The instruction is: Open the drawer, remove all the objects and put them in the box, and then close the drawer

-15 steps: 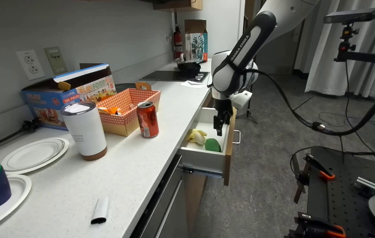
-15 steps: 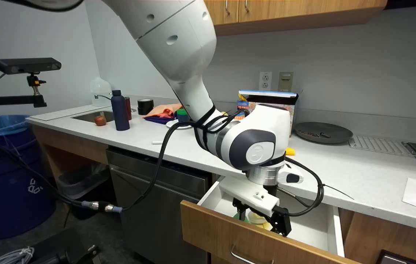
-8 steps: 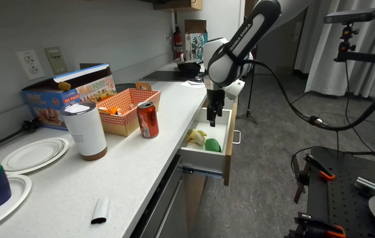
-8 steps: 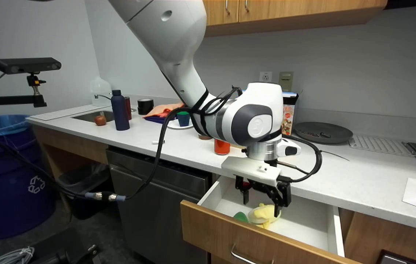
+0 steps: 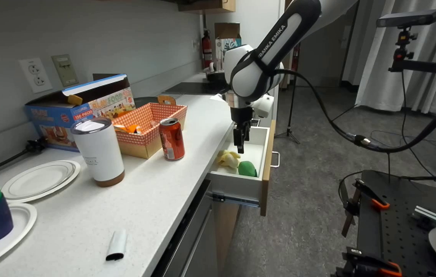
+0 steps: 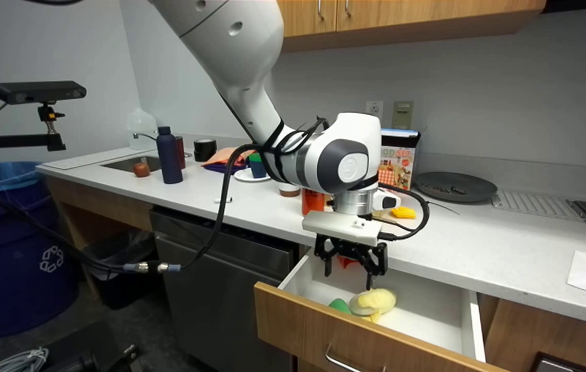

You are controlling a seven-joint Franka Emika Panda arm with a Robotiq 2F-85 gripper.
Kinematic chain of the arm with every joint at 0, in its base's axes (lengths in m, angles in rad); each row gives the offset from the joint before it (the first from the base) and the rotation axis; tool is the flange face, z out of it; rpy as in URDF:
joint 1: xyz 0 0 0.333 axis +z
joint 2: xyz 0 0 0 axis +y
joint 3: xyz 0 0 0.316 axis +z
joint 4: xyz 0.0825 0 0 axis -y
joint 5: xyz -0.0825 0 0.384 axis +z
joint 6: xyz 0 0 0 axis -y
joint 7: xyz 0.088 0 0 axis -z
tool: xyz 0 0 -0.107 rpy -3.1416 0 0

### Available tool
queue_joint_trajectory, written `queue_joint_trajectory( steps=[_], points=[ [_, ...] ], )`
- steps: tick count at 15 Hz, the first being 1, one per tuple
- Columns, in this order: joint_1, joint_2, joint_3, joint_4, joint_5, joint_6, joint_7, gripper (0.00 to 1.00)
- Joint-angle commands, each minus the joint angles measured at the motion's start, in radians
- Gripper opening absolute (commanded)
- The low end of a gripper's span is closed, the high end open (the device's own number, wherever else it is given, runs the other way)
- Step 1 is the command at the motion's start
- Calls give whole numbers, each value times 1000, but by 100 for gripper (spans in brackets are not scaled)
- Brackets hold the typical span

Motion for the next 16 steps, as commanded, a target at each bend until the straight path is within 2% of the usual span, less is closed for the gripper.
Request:
queue_joint_trajectory(
  steps=[1,10,11,12,16],
  points=[
    [-2,86,18,68,17,-46,-61,100],
    [-15,236,27,153,20,-67,-73,100],
    [-15,246,26,165,19,-68,-71,90],
    [-16,256,25,176,19,-68,-68,74],
    [-16,260,16,190,15,-71,-52,42]
  ],
)
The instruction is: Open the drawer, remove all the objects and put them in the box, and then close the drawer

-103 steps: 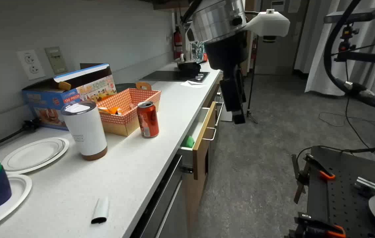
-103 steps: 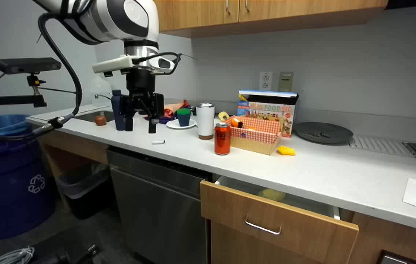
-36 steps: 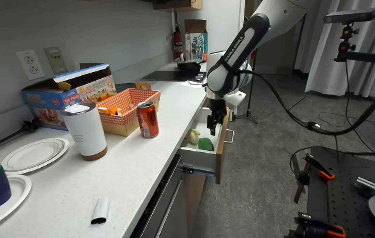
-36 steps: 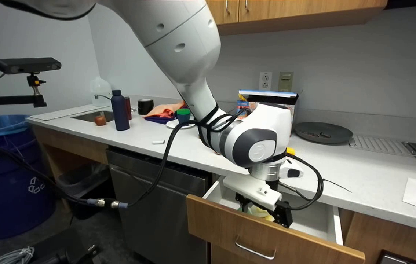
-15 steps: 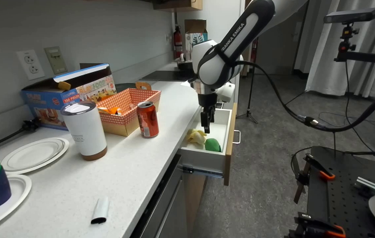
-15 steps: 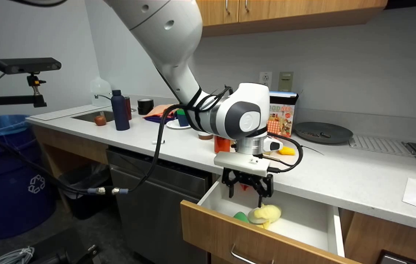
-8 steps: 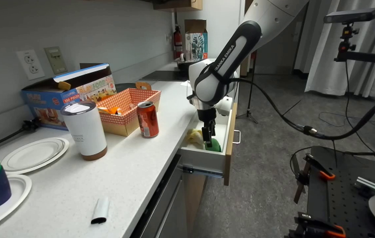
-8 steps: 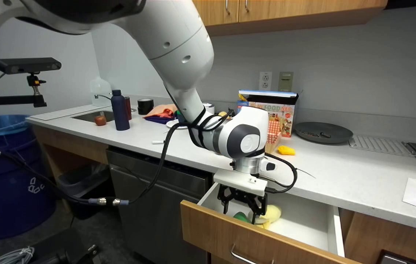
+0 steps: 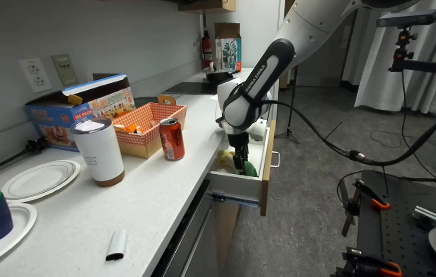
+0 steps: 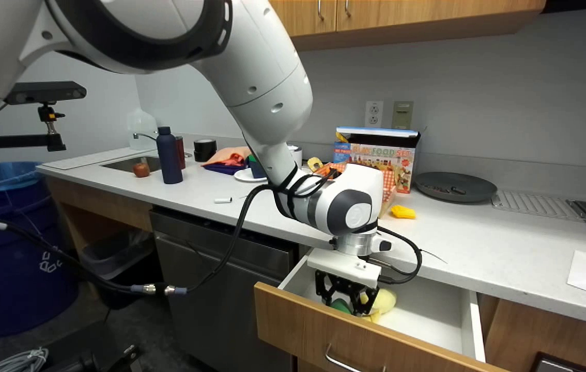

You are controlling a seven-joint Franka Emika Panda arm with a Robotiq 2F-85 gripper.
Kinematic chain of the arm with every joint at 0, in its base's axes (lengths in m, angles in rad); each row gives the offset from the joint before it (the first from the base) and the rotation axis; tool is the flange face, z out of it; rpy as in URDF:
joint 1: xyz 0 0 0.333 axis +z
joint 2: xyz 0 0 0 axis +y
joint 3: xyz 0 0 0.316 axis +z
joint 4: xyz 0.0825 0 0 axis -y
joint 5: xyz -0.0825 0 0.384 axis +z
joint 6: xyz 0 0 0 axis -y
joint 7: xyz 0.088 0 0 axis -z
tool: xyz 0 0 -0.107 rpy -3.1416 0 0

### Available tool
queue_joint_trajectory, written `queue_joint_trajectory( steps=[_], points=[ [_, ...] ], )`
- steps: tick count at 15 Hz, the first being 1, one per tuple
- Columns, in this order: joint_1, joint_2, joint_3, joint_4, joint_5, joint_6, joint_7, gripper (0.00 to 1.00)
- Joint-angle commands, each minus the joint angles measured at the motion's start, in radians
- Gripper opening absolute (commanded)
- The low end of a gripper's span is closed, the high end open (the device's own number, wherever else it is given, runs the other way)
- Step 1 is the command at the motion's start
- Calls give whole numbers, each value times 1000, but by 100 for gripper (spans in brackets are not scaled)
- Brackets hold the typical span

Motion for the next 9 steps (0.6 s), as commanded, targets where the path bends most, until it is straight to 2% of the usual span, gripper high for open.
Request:
queue_joint_trajectory(
  steps=[1,6,7,9],
  points=[
    [-7,7,-3,37,10,-46,-6,33],
    [19,-114,-33,-35,-11,-135,46,3],
    [22,-145,-38,-45,-15,-158,55,6],
    [28,-214,-46,-61,-21,-200,75,3]
  ],
)
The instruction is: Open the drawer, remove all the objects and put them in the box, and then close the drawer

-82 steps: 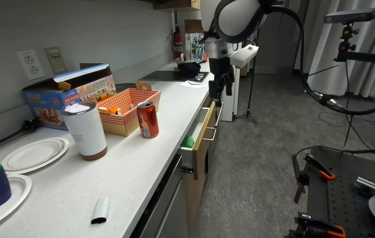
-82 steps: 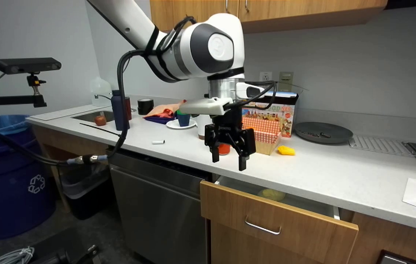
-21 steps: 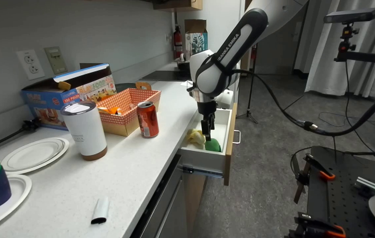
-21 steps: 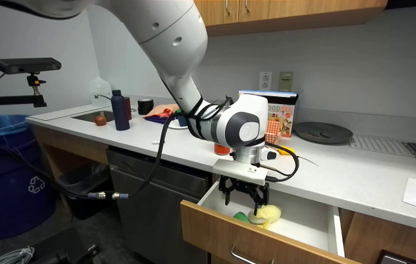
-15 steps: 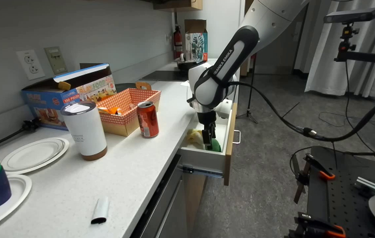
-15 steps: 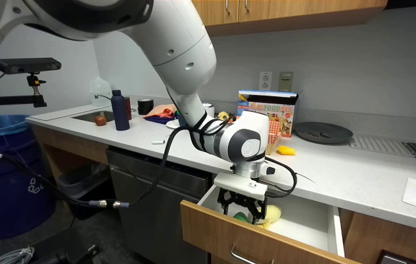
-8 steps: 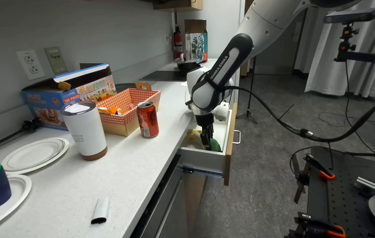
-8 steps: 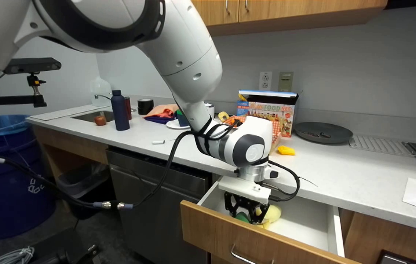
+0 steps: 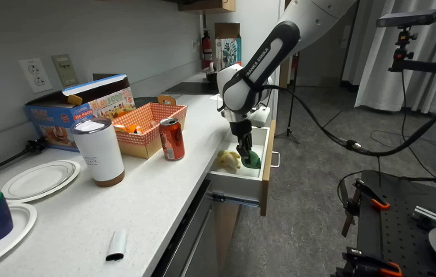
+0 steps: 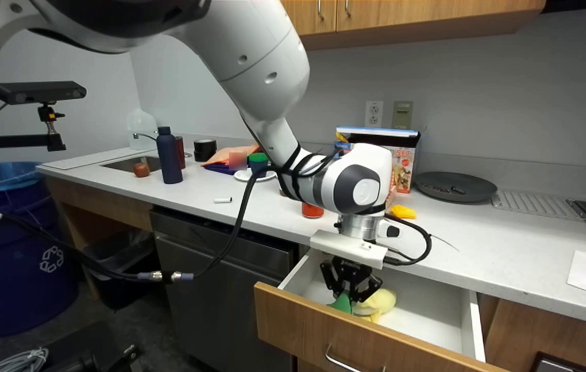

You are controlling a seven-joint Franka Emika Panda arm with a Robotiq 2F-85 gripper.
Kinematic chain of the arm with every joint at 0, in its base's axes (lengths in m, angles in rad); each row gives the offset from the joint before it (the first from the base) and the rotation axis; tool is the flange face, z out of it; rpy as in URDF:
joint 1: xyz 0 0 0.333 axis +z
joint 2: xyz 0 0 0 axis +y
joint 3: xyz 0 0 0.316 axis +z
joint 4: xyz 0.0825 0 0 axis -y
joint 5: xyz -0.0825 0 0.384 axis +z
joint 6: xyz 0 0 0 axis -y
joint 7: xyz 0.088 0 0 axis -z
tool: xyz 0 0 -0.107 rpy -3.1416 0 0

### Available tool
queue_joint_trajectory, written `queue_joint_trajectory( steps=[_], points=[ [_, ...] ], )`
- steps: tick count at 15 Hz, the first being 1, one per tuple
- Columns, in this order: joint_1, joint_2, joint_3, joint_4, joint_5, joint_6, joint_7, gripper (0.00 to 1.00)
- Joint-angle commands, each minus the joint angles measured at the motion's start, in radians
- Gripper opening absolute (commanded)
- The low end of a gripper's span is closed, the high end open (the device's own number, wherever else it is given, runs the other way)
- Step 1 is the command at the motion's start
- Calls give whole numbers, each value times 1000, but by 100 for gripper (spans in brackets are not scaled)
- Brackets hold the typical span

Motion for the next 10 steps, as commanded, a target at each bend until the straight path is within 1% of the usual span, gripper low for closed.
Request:
queue_joint_trajectory(
  steps=[1,5,7,10],
  points=[
    [28,-163,-29,-67,-27,-69,46,5],
    [55,-295,-52,-63,-98,-84,102,5],
    [72,-350,-56,-43,-146,-73,132,5],
    [93,-379,-51,35,-214,-10,176,5]
  ],
)
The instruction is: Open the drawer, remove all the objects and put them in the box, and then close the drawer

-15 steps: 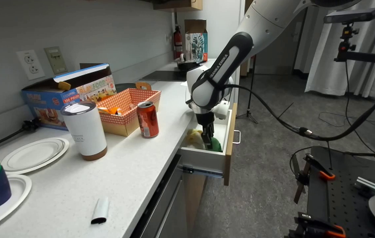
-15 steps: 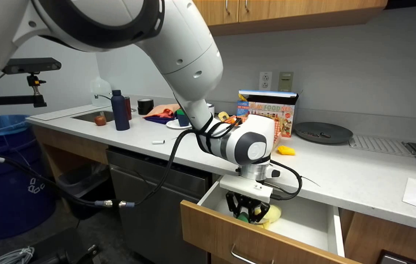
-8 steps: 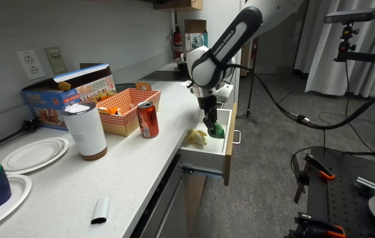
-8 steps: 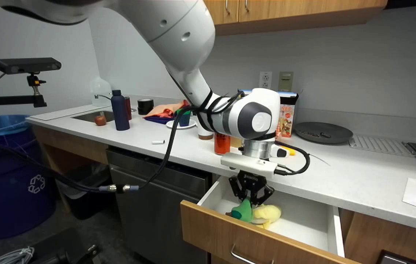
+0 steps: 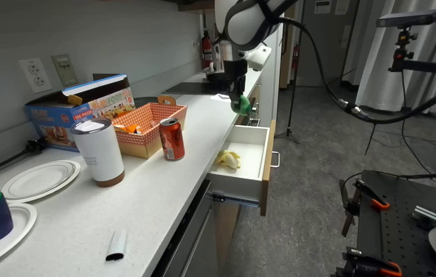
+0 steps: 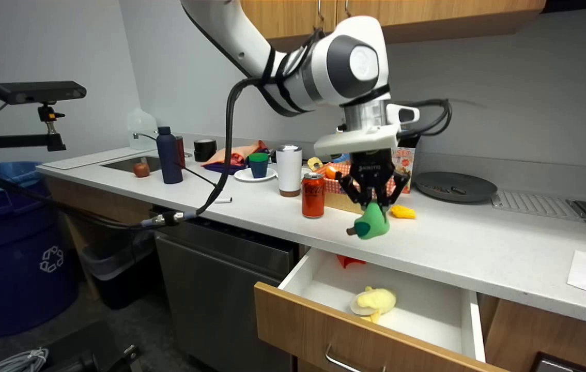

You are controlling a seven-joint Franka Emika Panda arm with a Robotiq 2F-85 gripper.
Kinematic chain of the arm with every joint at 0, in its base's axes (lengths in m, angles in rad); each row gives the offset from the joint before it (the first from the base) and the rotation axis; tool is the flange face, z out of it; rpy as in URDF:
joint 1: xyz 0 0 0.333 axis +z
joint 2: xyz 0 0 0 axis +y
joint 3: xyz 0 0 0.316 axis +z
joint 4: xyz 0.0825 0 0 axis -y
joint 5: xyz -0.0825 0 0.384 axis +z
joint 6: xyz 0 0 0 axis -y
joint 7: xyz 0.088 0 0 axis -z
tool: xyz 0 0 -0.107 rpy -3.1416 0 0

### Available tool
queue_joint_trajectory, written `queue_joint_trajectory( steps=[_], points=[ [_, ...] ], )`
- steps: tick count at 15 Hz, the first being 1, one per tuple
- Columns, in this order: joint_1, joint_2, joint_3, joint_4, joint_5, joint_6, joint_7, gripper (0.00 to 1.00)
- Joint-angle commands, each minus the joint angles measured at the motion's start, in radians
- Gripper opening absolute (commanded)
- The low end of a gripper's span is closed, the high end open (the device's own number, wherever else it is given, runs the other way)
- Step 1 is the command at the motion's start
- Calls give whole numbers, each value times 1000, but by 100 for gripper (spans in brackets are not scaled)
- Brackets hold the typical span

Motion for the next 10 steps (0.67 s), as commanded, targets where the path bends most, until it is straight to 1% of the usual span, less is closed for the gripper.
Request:
queue_joint_trajectory(
  steps=[1,5,8,10],
  points=[
    [44,-33,-11,81,-77,69,62,5],
    [76,45,-3,246,-102,210,94,5],
    [98,140,3,380,-73,290,106,5],
    [95,219,9,440,-44,348,85,5]
  ],
)
